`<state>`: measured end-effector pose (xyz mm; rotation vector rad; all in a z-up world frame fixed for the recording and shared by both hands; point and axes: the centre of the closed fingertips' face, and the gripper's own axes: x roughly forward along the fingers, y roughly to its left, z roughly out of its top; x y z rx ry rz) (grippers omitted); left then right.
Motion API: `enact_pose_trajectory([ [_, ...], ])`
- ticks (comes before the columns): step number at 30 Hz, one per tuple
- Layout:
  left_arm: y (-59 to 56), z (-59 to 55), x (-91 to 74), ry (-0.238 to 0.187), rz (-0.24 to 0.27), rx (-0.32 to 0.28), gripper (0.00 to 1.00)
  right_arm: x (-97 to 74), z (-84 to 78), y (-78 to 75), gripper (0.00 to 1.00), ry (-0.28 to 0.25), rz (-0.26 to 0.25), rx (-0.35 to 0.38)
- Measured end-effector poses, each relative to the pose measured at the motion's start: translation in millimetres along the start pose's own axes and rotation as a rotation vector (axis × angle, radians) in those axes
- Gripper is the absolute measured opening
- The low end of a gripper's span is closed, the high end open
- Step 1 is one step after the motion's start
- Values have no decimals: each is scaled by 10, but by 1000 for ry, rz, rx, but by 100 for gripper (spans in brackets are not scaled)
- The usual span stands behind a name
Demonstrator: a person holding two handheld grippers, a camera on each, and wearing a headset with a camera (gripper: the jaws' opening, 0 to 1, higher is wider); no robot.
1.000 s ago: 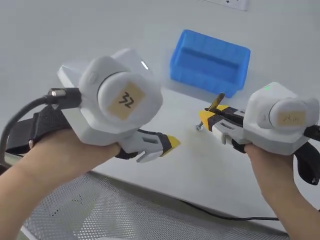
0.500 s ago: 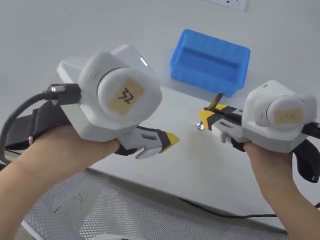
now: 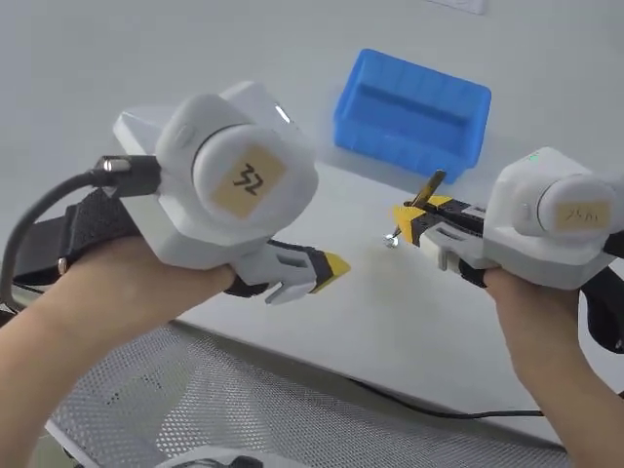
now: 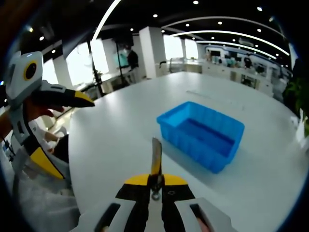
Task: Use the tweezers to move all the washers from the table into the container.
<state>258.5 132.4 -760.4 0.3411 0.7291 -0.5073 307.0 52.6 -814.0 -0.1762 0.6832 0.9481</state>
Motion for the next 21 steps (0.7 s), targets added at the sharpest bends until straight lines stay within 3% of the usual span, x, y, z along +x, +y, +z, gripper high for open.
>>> enact_pose_trajectory([
  [13, -14, -21, 15, 6, -2, -1, 92, 8, -7, -66, 5, -14, -35, -9],
  [21, -22, -34, 27, 12, -4, 2, 92, 35, 10, -65, 5, -20, -26, 2],
])
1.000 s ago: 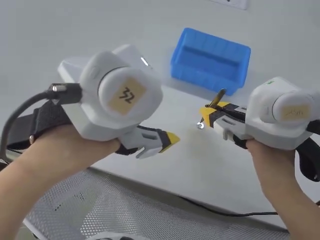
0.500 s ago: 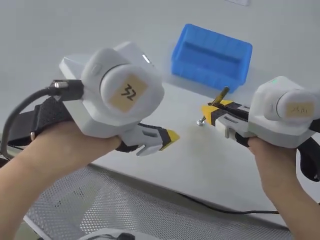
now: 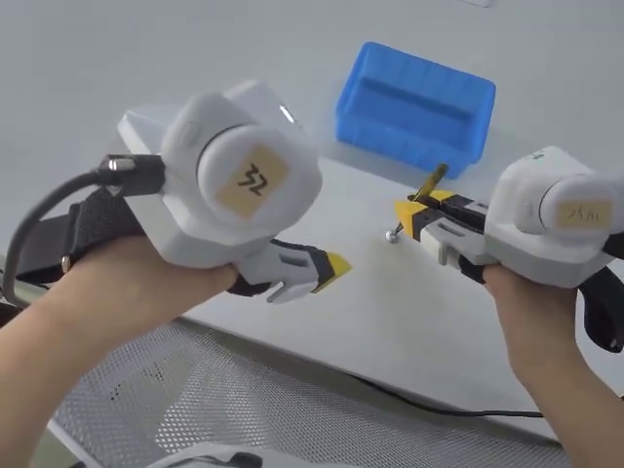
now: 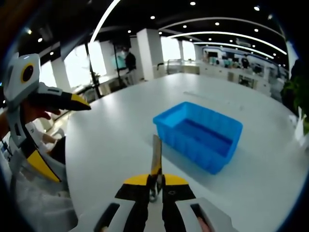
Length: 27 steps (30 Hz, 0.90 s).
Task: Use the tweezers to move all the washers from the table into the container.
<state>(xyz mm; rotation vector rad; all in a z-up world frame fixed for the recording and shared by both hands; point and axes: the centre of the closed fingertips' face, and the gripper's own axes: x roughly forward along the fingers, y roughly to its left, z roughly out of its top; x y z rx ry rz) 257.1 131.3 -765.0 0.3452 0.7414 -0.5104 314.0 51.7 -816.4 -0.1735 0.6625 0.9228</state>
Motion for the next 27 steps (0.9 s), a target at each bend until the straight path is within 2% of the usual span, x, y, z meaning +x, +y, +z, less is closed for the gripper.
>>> enact_pose_trajectory([
  [12, 14, 20, 9, -5, -1, 3, 91, 6, -9, 9, 5, 4, 10, -3],
  [18, 37, 18, -2, -7, 4, 2, 92, 14, -8, 30, 4, 11, 11, -50],
  [27, 40, 13, -21, -10, 8, -5, 92, 19, -3, 40, 4, 39, 5, -78],
])
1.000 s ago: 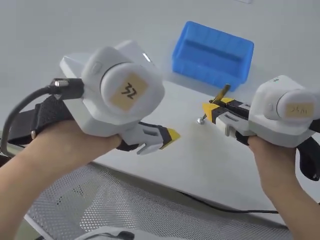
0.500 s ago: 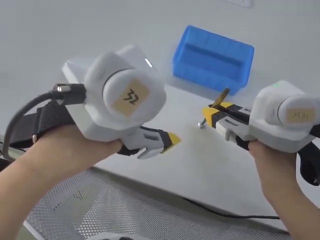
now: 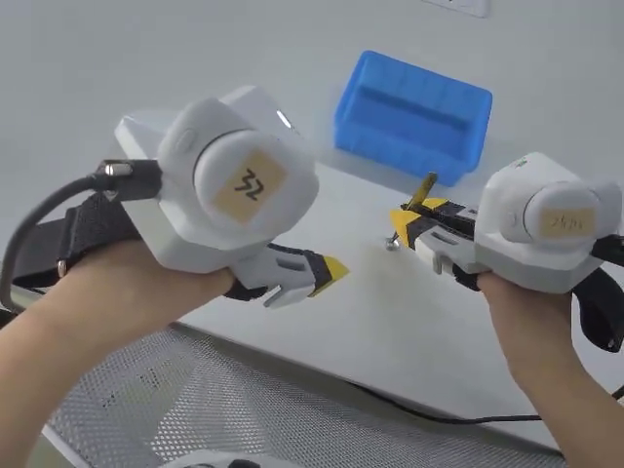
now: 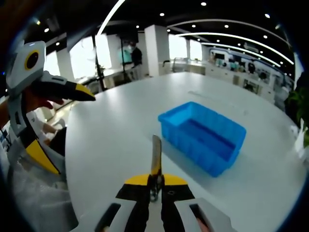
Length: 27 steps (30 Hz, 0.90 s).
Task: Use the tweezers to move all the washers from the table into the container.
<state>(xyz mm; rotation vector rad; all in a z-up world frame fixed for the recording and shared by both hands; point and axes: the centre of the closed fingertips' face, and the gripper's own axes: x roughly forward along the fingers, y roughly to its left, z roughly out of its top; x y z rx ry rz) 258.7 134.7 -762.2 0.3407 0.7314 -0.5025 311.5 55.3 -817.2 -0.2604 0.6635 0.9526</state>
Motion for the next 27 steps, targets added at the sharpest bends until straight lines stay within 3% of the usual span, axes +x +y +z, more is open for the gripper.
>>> enact_pose_trajectory([
  [8, 15, 20, -33, -6, 5, 1, 92, -77, 156, -17, 3, -24, 0, 6],
  [14, 50, 40, -60, -16, 15, -3, 93, -153, 419, -99, 3, -89, -14, 27],
  [23, 21, 75, -60, -31, 8, -9, 97, -164, 622, -211, 4, -119, -33, -9],
  [27, 76, 98, -82, -47, 31, -18, 99, -170, 738, -267, 4, -141, -40, -22],
])
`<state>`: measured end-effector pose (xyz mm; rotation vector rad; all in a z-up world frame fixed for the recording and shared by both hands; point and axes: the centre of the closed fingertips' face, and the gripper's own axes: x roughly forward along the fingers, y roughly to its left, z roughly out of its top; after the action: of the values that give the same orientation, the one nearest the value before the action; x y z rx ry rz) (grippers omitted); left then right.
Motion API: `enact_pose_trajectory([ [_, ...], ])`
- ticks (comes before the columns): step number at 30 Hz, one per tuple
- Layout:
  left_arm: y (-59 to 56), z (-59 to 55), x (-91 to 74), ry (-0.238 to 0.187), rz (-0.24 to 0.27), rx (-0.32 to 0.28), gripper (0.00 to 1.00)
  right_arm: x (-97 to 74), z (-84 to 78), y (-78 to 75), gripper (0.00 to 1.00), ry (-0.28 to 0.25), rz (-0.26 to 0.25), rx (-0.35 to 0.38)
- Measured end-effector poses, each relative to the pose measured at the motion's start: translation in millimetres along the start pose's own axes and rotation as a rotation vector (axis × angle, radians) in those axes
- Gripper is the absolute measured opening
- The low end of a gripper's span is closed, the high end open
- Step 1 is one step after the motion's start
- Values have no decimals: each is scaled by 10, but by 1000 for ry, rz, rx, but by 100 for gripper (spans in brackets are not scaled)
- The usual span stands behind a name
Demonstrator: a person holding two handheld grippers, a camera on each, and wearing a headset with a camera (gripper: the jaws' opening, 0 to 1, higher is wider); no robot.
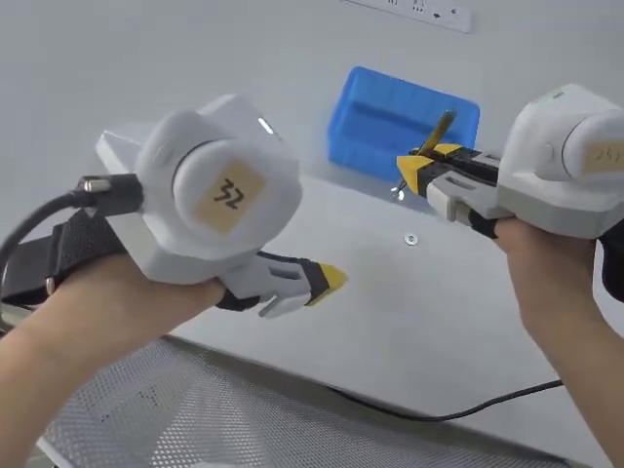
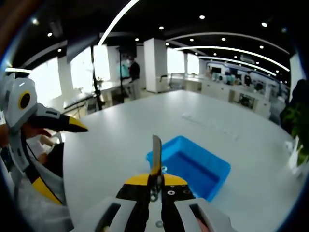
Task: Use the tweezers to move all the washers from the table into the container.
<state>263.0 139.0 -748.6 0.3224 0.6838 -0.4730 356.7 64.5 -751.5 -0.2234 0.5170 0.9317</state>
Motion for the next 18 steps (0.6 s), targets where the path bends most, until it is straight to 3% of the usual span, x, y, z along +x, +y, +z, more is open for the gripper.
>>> enact_pose_trajectory([
  [8, 165, 39, -53, -36, 49, -32, 99, 93, 190, -116, 4, -31, -11, -30],
  [12, 161, 30, -46, -37, 42, -47, 99, 164, 294, -227, 4, -53, -30, -38],
  [15, 183, 97, -44, -82, 57, -67, 99, 229, 346, -301, 4, -65, -41, -33],
  [18, 186, 105, -41, -81, 52, -94, 99, 319, 364, -357, 4, -71, -46, -21],
])
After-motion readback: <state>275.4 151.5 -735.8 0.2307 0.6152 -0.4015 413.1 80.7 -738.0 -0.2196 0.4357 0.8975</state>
